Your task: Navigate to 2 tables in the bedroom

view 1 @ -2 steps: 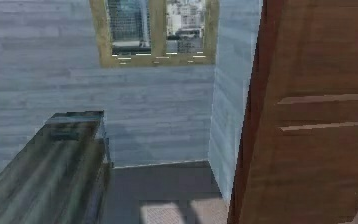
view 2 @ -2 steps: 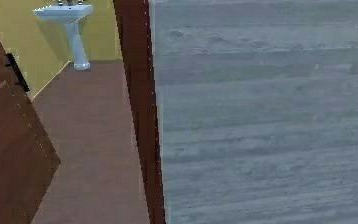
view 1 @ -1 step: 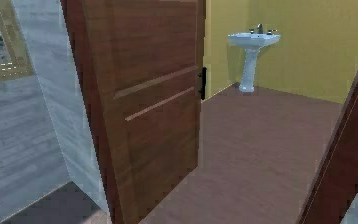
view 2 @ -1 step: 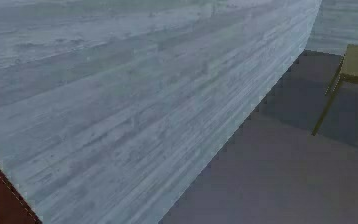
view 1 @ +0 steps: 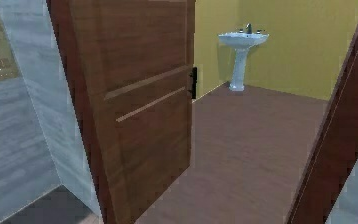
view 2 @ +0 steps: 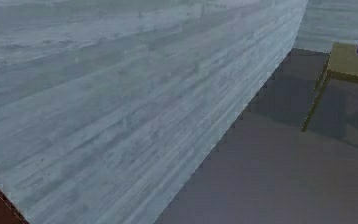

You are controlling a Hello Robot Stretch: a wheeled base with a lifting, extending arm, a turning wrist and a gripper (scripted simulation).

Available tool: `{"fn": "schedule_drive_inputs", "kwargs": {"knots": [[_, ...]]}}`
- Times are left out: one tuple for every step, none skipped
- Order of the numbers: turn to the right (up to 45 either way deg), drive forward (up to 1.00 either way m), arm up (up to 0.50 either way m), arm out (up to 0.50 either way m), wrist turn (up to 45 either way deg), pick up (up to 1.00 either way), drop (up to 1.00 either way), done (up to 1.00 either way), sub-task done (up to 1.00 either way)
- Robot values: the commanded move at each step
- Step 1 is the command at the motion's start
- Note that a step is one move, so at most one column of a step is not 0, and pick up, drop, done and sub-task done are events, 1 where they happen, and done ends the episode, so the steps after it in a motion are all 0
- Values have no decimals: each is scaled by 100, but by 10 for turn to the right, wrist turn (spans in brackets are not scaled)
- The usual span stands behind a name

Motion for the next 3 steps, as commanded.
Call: {"fn": "schedule_drive_inputs", "kwargs": {"knots": [[0,85,0,0,0,0,0,0,0],[450,0,0,0,0,0,0,0,0],[0,5,0,0,0,0,0,0,0]]}}
